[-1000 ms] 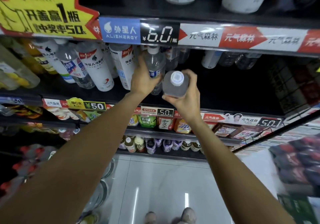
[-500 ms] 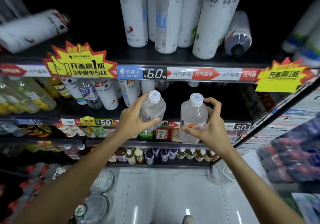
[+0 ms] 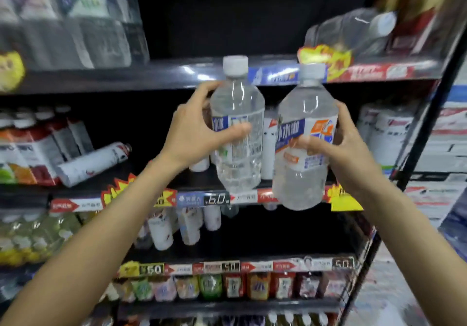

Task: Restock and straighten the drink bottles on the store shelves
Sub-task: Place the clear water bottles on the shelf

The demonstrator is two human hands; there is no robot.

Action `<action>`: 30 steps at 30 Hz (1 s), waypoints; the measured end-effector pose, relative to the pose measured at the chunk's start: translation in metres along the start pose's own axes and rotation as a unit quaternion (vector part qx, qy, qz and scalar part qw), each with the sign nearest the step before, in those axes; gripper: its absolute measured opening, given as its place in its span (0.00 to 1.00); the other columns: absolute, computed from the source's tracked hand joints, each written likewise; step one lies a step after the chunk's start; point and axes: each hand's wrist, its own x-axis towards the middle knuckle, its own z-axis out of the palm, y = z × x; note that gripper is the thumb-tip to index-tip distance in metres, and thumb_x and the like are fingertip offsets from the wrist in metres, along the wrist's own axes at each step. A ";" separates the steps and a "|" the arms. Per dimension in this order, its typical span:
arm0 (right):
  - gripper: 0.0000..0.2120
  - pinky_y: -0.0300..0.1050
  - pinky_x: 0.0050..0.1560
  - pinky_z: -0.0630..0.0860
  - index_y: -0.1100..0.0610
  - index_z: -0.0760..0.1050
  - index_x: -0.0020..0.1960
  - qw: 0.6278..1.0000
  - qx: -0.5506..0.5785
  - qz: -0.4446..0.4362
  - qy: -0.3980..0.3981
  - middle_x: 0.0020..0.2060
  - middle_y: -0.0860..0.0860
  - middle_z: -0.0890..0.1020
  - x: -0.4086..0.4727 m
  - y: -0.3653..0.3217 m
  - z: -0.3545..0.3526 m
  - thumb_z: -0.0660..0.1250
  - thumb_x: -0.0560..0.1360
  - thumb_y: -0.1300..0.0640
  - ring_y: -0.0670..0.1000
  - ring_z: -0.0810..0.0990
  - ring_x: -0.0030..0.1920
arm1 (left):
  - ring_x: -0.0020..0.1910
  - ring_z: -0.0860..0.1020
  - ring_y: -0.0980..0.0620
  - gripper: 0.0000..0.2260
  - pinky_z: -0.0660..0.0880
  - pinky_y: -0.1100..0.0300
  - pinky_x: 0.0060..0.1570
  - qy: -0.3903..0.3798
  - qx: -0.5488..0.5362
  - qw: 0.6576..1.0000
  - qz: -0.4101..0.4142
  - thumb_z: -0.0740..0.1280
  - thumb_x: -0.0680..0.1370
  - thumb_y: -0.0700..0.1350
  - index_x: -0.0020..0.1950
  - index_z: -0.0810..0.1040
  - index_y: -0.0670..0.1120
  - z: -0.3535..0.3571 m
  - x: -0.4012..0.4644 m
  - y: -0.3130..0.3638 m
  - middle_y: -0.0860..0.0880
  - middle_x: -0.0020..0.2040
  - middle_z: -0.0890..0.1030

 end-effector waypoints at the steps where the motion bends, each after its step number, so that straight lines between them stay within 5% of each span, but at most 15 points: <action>1: 0.38 0.40 0.47 0.78 0.47 0.67 0.64 1.000 0.008 -0.024 0.009 0.49 0.47 0.84 0.011 -0.014 -0.004 0.79 0.58 0.49 0.49 0.83 0.50 | 0.51 0.81 0.58 0.33 0.79 0.51 0.53 0.016 -0.008 1.000 0.022 0.75 0.63 0.60 0.63 0.70 0.50 0.000 0.015 0.013 0.56 0.53 0.82; 8: 0.39 0.48 0.54 0.79 0.52 0.61 0.66 0.980 0.018 -0.186 0.063 0.54 0.51 0.81 0.081 -0.089 -0.006 0.78 0.61 0.51 0.52 0.82 0.54 | 0.56 0.79 0.56 0.32 0.77 0.59 0.54 0.148 -0.048 0.977 0.145 0.77 0.67 0.51 0.65 0.66 0.46 -0.007 0.095 0.061 0.51 0.58 0.79; 16: 0.35 0.42 0.51 0.78 0.54 0.59 0.61 0.952 -0.053 -0.273 0.125 0.51 0.52 0.78 0.169 -0.120 -0.018 0.79 0.65 0.59 0.47 0.82 0.48 | 0.54 0.78 0.60 0.34 0.77 0.52 0.57 0.227 -0.013 0.970 0.086 0.78 0.64 0.57 0.64 0.67 0.53 -0.002 0.177 0.058 0.57 0.55 0.79; 21: 0.37 0.36 0.52 0.74 0.56 0.60 0.61 0.954 -0.191 -0.184 0.136 0.52 0.50 0.74 0.228 -0.104 -0.033 0.80 0.63 0.55 0.48 0.78 0.53 | 0.55 0.79 0.55 0.34 0.75 0.49 0.59 0.210 0.006 0.978 0.011 0.79 0.64 0.56 0.66 0.68 0.53 0.026 0.199 0.032 0.55 0.56 0.80; 25: 0.42 0.39 0.58 0.68 0.61 0.58 0.70 0.944 -0.290 -0.089 0.129 0.67 0.58 0.62 0.262 -0.089 -0.029 0.78 0.66 0.52 0.52 0.70 0.60 | 0.59 0.77 0.52 0.35 0.72 0.48 0.63 0.184 0.037 0.982 -0.013 0.77 0.64 0.60 0.67 0.67 0.56 0.038 0.221 0.028 0.54 0.59 0.80; 30: 0.42 0.46 0.63 0.69 0.65 0.57 0.72 0.935 -0.330 -0.020 0.129 0.70 0.61 0.61 0.302 -0.072 -0.025 0.77 0.68 0.55 0.59 0.69 0.66 | 0.61 0.76 0.50 0.37 0.72 0.51 0.61 0.131 0.073 0.988 -0.047 0.75 0.66 0.64 0.70 0.66 0.55 0.050 0.247 0.022 0.53 0.62 0.78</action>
